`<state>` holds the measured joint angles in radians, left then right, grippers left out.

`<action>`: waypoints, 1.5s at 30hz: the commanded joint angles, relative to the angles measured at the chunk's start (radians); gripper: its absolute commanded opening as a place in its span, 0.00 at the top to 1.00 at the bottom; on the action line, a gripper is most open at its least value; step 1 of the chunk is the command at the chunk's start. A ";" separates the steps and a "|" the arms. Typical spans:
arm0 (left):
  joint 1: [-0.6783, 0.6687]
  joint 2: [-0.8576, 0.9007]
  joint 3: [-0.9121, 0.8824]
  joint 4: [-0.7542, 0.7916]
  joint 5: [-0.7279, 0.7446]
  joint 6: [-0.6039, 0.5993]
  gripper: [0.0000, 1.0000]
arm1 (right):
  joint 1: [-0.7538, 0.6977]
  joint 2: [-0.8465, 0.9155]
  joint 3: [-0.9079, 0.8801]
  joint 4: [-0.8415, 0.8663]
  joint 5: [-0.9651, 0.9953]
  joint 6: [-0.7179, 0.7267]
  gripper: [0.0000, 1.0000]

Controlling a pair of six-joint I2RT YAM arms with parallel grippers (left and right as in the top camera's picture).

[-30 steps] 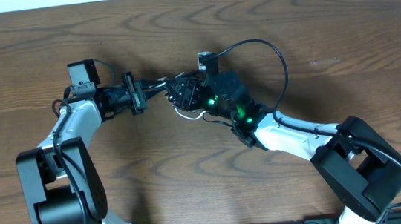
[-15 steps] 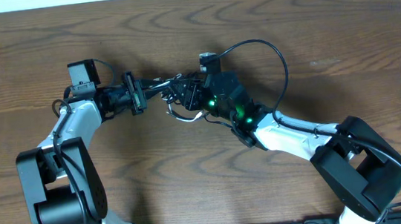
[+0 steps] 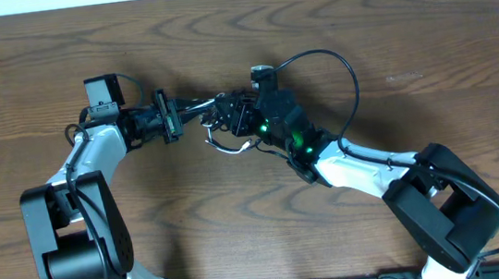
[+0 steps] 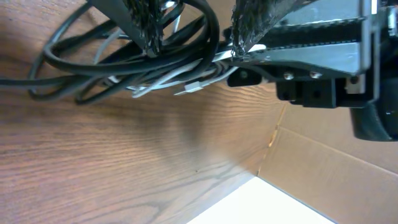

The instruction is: Untangle cables

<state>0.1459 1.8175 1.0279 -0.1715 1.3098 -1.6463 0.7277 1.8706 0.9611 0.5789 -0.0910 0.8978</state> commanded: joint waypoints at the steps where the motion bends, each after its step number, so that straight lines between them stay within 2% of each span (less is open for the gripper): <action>1: -0.002 -0.017 0.003 0.002 0.039 0.003 0.92 | -0.002 0.022 0.006 -0.006 0.032 -0.026 0.68; 5: -0.002 -0.017 0.003 0.002 0.039 0.003 0.92 | -0.032 0.013 0.006 -0.018 0.016 -0.058 0.71; 11: -0.001 -0.017 0.003 0.002 0.039 0.003 0.92 | -0.100 -0.008 0.006 -0.132 -0.106 -0.058 0.83; 15: -0.001 -0.017 0.003 0.002 0.039 0.003 0.92 | -0.132 -0.013 0.006 -0.138 -0.156 -0.058 0.87; 23: -0.001 -0.017 0.003 0.002 0.039 0.003 0.92 | -0.174 -0.040 0.006 -0.267 -0.190 -0.059 0.84; 26: -0.001 -0.017 0.003 0.002 0.039 0.003 0.92 | -0.172 -0.040 0.006 -0.268 -0.241 -0.069 0.82; 29: -0.001 -0.017 0.003 0.002 0.039 0.003 0.92 | -0.173 -0.041 0.006 -0.261 -0.292 -0.068 0.76; 35: -0.002 -0.017 0.003 0.002 0.038 0.003 0.92 | -0.171 -0.041 0.006 -0.224 -0.418 0.008 0.75; 40: -0.002 -0.017 0.003 0.002 0.027 0.003 0.92 | -0.147 -0.041 0.006 -0.165 -0.389 0.019 0.75; 45: -0.002 -0.017 0.003 0.002 0.028 0.003 0.92 | -0.112 -0.040 0.006 -0.188 -0.284 0.021 0.75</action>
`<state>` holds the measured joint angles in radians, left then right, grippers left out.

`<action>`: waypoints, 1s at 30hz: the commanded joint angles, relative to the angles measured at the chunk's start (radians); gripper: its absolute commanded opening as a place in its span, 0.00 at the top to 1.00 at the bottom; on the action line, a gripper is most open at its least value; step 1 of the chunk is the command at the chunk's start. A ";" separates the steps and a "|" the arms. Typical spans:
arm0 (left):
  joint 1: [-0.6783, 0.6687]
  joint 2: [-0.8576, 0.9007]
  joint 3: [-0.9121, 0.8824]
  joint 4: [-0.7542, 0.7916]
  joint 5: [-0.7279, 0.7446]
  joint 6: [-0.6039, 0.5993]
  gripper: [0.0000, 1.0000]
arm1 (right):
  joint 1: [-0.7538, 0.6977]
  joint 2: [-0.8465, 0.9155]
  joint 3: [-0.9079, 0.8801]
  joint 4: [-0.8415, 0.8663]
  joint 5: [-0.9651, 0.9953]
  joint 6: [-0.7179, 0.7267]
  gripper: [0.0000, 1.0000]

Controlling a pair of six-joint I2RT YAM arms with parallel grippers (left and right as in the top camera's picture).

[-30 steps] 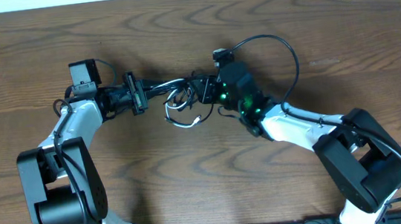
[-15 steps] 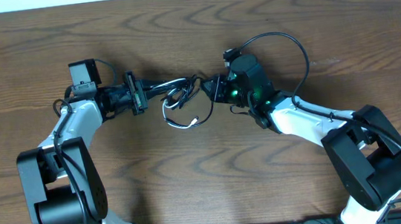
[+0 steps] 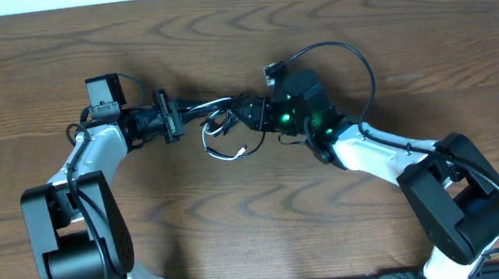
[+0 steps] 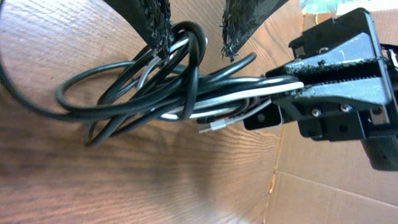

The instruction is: Untangle cables

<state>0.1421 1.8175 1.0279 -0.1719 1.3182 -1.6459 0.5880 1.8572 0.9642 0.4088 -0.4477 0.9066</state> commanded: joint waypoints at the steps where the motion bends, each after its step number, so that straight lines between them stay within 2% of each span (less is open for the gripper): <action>1: 0.002 -0.017 0.003 0.002 0.019 0.003 0.92 | 0.034 -0.027 0.003 -0.026 0.090 0.008 0.75; 4: 0.002 -0.017 0.003 0.002 0.019 0.003 0.92 | 0.061 -0.026 0.003 -0.053 0.201 -0.048 0.75; 9: 0.002 -0.017 0.003 0.002 0.019 0.003 0.92 | 0.070 -0.026 0.003 -0.053 0.300 -0.051 0.75; 17: 0.002 -0.017 0.003 0.002 0.019 0.003 0.93 | 0.079 -0.026 0.003 -0.025 0.312 -0.052 0.70; 25: 0.002 -0.017 0.003 0.002 0.019 0.003 0.92 | 0.085 -0.024 0.003 -0.004 0.344 -0.052 0.76; 30: 0.002 -0.017 0.003 0.002 0.019 0.003 0.92 | 0.105 -0.022 0.003 0.010 0.367 -0.054 0.76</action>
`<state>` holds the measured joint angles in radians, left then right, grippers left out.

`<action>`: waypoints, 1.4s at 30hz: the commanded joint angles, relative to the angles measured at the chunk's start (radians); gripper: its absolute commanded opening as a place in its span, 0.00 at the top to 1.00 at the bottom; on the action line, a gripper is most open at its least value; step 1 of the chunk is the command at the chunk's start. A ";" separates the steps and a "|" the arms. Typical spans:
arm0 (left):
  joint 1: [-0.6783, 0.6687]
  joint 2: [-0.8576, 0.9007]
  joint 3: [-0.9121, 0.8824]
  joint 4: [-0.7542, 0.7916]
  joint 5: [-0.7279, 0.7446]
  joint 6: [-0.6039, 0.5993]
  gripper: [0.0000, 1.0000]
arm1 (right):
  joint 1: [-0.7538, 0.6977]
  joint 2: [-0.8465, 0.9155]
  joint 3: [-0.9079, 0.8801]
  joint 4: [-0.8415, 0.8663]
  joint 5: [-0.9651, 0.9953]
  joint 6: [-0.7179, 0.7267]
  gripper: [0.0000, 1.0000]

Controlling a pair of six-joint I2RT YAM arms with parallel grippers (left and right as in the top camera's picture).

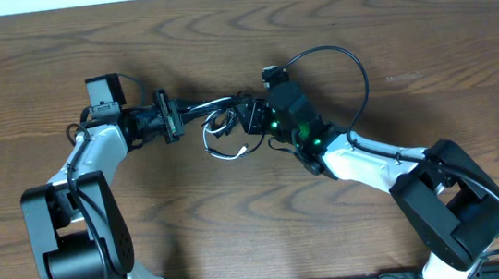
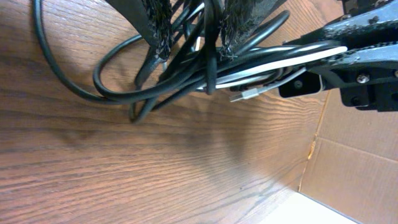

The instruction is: Untangle cables

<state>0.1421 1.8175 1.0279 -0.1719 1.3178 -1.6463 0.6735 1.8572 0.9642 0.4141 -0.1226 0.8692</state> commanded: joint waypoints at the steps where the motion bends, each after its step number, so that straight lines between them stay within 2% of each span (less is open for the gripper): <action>1: 0.002 -0.017 0.003 0.002 0.019 0.003 0.92 | 0.024 -0.022 0.003 0.005 0.055 -0.021 0.76; 6: 0.002 -0.017 0.003 0.002 0.019 0.003 0.92 | 0.040 -0.022 0.003 0.006 0.095 -0.022 0.77; 8: 0.002 -0.017 0.003 0.002 0.020 0.003 0.93 | 0.041 -0.022 0.003 0.007 0.101 -0.022 0.81; 9: 0.002 -0.017 0.003 0.002 0.020 0.003 0.92 | 0.041 -0.022 0.003 0.007 0.113 -0.022 0.85; 10: 0.002 -0.017 0.003 0.002 0.019 0.003 0.92 | 0.042 -0.022 0.003 0.009 0.132 -0.022 0.98; 17: 0.003 -0.017 0.003 0.002 0.019 0.003 0.92 | 0.035 -0.022 0.003 0.056 0.130 -0.082 0.99; 34: 0.002 -0.017 0.003 0.002 -0.114 0.008 0.92 | -0.142 -0.073 0.003 0.084 -0.466 -0.081 0.99; 38: 0.002 -0.017 0.003 0.002 -0.174 0.072 0.93 | -0.172 -0.073 0.003 0.084 -0.570 -0.081 0.99; 42: 0.002 -0.017 0.003 0.002 -0.302 0.306 0.92 | -0.190 -0.073 0.003 0.082 -0.629 -0.077 0.99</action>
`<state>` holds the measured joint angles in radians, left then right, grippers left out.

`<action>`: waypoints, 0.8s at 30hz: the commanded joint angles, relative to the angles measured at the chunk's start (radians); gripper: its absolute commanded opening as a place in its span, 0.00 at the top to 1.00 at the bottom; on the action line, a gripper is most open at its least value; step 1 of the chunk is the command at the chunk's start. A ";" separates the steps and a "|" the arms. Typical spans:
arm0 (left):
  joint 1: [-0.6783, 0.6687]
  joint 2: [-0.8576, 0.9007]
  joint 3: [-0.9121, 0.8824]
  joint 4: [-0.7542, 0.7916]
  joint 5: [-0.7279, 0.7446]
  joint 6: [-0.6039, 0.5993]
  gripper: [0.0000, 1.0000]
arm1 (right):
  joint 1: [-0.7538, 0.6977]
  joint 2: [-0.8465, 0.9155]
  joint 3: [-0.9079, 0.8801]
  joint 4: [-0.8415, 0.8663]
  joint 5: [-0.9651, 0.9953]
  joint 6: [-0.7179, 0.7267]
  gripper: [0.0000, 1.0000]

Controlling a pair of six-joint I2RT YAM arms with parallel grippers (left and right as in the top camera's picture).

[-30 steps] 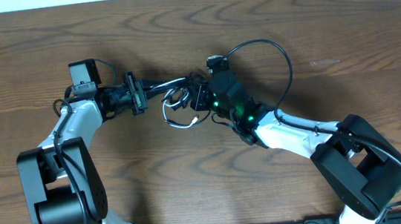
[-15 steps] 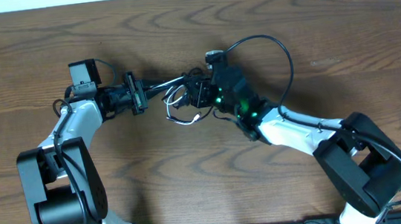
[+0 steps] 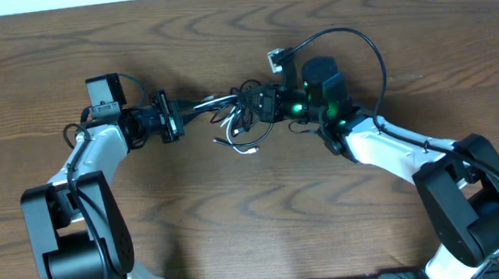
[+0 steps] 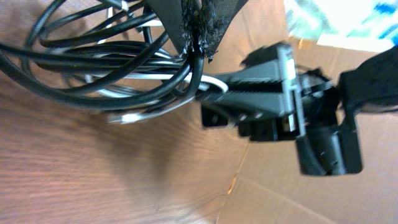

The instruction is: Untangle cables

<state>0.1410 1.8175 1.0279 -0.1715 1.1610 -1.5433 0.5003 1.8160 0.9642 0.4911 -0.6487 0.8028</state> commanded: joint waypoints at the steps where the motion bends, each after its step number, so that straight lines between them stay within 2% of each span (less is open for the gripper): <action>1: 0.003 -0.017 0.003 0.002 -0.206 0.303 0.92 | -0.017 -0.032 0.003 0.005 -0.113 -0.011 0.99; 3: 0.003 -0.017 0.003 0.001 -0.281 0.489 0.92 | -0.017 -0.032 0.003 0.002 -0.118 0.011 0.99; 5: 0.003 -0.017 0.003 0.000 -0.294 0.707 0.92 | -0.017 -0.032 0.003 -0.003 -0.111 0.046 0.99; 8: 0.003 -0.017 0.003 -0.026 -0.294 0.879 0.84 | -0.017 -0.032 0.003 -0.013 -0.077 0.076 0.99; 10: 0.003 -0.017 0.003 -0.037 -0.294 0.924 0.79 | -0.017 -0.032 0.003 -0.013 -0.056 0.088 0.99; 12: 0.003 -0.017 0.003 -0.038 -0.295 0.922 0.69 | -0.016 -0.032 0.003 -0.013 -0.049 0.095 0.99; 13: 0.004 -0.017 0.003 -0.037 -0.302 0.922 0.62 | -0.016 -0.032 0.003 -0.013 -0.050 0.096 0.99; 17: 0.006 -0.017 0.003 -0.053 -0.339 0.958 0.61 | -0.015 -0.032 0.003 -0.017 -0.050 0.095 0.99; 18: 0.005 -0.017 0.003 -0.043 -0.290 1.046 0.60 | -0.014 -0.032 0.003 -0.017 -0.050 0.096 0.99; 21: -0.009 -0.017 0.003 -0.034 -0.168 1.232 0.47 | -0.014 -0.032 0.003 -0.025 -0.034 0.119 0.99; 24: 0.000 -0.023 0.006 -0.003 -0.019 1.339 0.46 | -0.014 -0.032 0.003 -0.082 0.036 0.144 0.99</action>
<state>0.1390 1.8172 1.0279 -0.1989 0.9474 -0.4263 0.4919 1.8156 0.9642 0.4446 -0.6792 0.9096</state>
